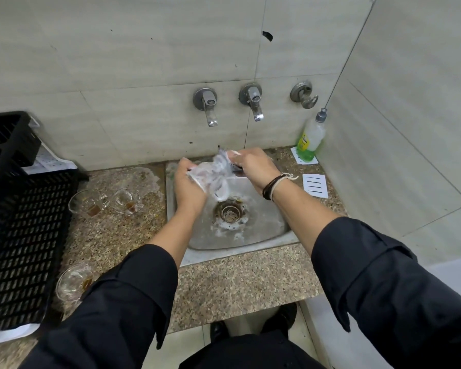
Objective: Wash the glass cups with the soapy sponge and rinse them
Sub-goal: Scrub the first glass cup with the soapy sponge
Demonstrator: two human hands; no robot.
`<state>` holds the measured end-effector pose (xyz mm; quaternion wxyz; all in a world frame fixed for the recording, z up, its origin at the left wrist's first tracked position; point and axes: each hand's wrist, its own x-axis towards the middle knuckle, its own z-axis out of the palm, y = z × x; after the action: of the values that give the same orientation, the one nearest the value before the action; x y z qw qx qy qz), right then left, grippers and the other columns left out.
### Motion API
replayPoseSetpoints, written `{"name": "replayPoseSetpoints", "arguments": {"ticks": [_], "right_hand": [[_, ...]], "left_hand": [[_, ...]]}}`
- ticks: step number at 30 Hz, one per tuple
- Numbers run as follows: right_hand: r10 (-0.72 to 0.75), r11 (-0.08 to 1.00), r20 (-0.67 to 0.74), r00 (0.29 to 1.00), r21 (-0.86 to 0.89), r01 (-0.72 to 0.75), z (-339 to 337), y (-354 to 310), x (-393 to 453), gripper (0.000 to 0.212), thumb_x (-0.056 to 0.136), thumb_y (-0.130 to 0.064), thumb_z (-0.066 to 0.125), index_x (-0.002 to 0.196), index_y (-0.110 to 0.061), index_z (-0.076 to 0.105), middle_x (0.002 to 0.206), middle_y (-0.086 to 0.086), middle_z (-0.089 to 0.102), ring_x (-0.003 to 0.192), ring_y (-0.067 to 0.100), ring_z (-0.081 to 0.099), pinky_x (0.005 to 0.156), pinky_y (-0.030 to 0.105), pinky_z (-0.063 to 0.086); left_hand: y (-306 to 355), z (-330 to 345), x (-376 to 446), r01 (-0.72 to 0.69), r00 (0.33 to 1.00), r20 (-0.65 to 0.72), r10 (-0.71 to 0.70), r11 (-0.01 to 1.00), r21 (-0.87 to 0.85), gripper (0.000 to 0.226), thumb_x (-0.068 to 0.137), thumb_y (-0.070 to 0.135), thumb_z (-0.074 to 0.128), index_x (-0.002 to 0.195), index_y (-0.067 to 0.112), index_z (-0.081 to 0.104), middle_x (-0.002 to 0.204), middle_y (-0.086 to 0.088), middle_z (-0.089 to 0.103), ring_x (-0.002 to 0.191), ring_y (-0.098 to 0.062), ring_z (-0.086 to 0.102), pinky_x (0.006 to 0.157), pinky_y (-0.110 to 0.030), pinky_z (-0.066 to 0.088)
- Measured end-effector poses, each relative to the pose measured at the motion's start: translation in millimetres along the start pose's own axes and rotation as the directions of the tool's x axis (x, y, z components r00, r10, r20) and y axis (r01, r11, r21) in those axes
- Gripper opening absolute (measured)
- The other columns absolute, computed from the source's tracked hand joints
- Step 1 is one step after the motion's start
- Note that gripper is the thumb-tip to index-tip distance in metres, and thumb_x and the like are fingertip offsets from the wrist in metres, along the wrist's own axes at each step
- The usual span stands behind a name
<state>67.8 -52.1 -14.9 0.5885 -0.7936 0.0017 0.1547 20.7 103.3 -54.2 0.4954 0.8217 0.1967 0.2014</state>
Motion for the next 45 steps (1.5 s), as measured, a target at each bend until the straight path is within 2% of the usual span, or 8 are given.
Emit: {"name": "replayPoseSetpoints", "arguments": {"ticks": [5,13,19,22,26,36,41,45], "right_hand": [[-0.113,0.981,0.037,0.993,-0.153,0.118,-17.3,2.3,-14.3,0.042,0.092,-0.038,0.061,0.057,-0.015,0.057,0.063,-0.002,0.05,0.068,0.018,0.047,0.085,0.047,0.054],[-0.524,0.781,-0.001,0.852,-0.4,0.48,-2.1,-3.2,-42.3,0.039,0.094,-0.03,0.067,0.133,-0.024,0.062,0.131,-0.006,0.063,0.121,0.003,0.051,0.101,0.016,0.038],[-0.13,0.874,0.181,0.975,-0.444,0.199,-12.3,-21.6,-18.4,0.036,0.099,-0.044,0.047,0.121,-0.021,0.064,0.11,-0.001,0.07,0.095,0.017,0.067,0.087,0.038,0.055],[0.182,0.886,0.266,0.947,-0.462,-0.041,-16.5,-33.8,-3.3,0.052,0.098,-0.047,0.035,0.112,-0.004,0.06,0.076,0.018,0.066,0.059,0.027,0.062,0.05,0.032,0.053],[0.318,0.754,0.254,0.913,-0.651,-0.081,-16.9,-47.9,0.7,0.045,0.102,-0.051,0.028,0.096,-0.014,0.053,0.049,0.01,0.061,0.041,0.021,0.05,0.047,0.023,0.042],[0.165,0.638,0.175,0.971,-0.769,0.03,3.7,-42.8,2.2,0.055,0.106,-0.039,0.018,0.116,-0.009,0.063,0.128,0.02,0.061,0.102,0.031,0.058,0.081,0.034,0.036],[0.303,0.944,0.258,0.917,-0.213,-0.252,2.0,-18.6,3.2,0.043,0.097,-0.052,0.037,0.07,-0.021,0.05,0.06,0.001,0.05,0.035,0.012,0.041,0.04,0.018,0.028],[0.321,0.898,0.105,0.941,0.281,-0.337,25.1,1.0,-1.2,0.046,0.089,-0.057,0.053,0.059,-0.023,0.046,0.051,-0.002,0.038,0.039,0.012,0.028,0.044,0.017,0.018]], "left_hand": [[9.8,5.1,0.5,0.126,0.981,0.165,-0.1,0.979,-0.159,0.042,0.101,0.01,0.038,0.061,0.024,0.037,0.057,0.006,0.04,0.054,-0.011,0.038,0.048,-0.025,0.031],[18.2,2.4,-0.4,0.318,0.936,0.25,-0.248,0.901,-0.296,0.026,0.09,0.004,0.065,0.076,0.02,0.051,0.076,-0.006,0.058,0.076,-0.021,0.054,0.063,-0.036,0.046],[21.3,3.4,-9.9,-0.17,0.957,0.24,0.165,0.985,0.002,0.029,0.094,0.009,0.053,0.068,0.021,0.047,0.066,0.002,0.049,0.061,-0.01,0.048,0.056,-0.026,0.041],[34.9,-1.4,-16.6,-0.528,0.828,0.243,0.506,0.848,0.034,0.036,0.076,-0.02,0.044,0.081,0.016,0.047,0.08,-0.002,0.05,0.073,-0.02,0.049,0.06,-0.037,0.041],[30.2,0.7,-16.1,-0.665,0.741,0.215,0.636,0.739,0.108,0.051,0.065,-0.026,0.041,0.09,0.018,0.041,0.086,0.001,0.036,0.068,-0.022,0.038,0.053,-0.038,0.037],[18.7,-9.5,-11.9,-0.747,0.664,0.261,0.7,0.634,0.2,0.031,0.071,-0.011,0.034,0.086,0.016,0.032,0.082,-0.014,0.043,0.062,-0.021,0.026,0.052,-0.028,0.021],[7.0,-7.0,-13.3,-0.6,0.8,0.122,0.587,0.79,0.128,0.033,0.075,-0.017,0.051,0.083,0.013,0.04,0.084,-0.006,0.042,0.071,-0.014,0.031,0.059,-0.023,0.021],[17.7,0.7,-1.9,-0.019,1.0,0.015,0.025,0.953,-0.303,0.025,0.091,0.003,0.049,0.075,0.02,0.04,0.068,0.007,0.045,0.065,-0.009,0.037,0.061,-0.031,0.033]]}}
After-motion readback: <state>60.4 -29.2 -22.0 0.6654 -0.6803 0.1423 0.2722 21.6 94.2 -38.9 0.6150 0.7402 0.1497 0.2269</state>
